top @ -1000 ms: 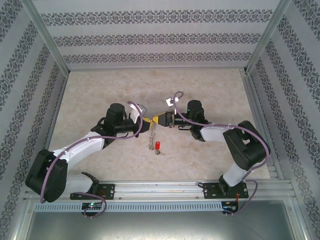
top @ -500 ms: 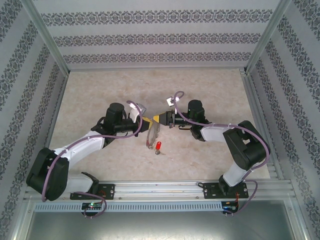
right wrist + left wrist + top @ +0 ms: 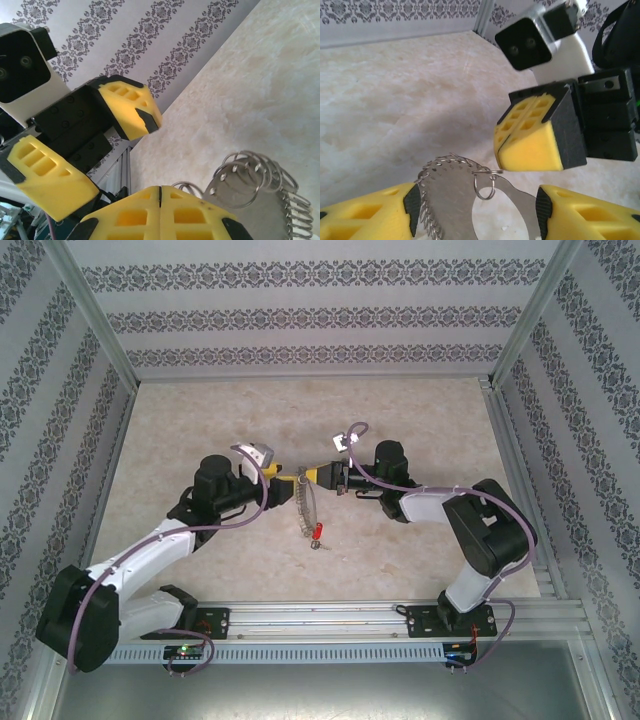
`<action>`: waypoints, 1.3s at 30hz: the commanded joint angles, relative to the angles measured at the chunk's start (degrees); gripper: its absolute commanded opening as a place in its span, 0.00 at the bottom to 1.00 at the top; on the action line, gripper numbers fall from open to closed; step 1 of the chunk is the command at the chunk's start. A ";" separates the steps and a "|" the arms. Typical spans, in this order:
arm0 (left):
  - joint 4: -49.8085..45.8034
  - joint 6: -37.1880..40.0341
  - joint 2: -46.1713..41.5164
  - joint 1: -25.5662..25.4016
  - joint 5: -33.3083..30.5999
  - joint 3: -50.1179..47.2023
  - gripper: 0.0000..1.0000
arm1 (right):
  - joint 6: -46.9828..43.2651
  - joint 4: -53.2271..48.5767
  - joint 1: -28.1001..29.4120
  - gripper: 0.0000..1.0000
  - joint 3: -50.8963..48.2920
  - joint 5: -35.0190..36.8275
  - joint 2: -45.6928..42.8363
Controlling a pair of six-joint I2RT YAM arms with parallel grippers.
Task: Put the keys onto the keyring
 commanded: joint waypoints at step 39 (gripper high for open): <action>-19.42 -14.45 26.50 -3.24 -12.67 23.25 0.67 | -5.46 -43.79 -9.74 0.47 13.17 36.30 8.76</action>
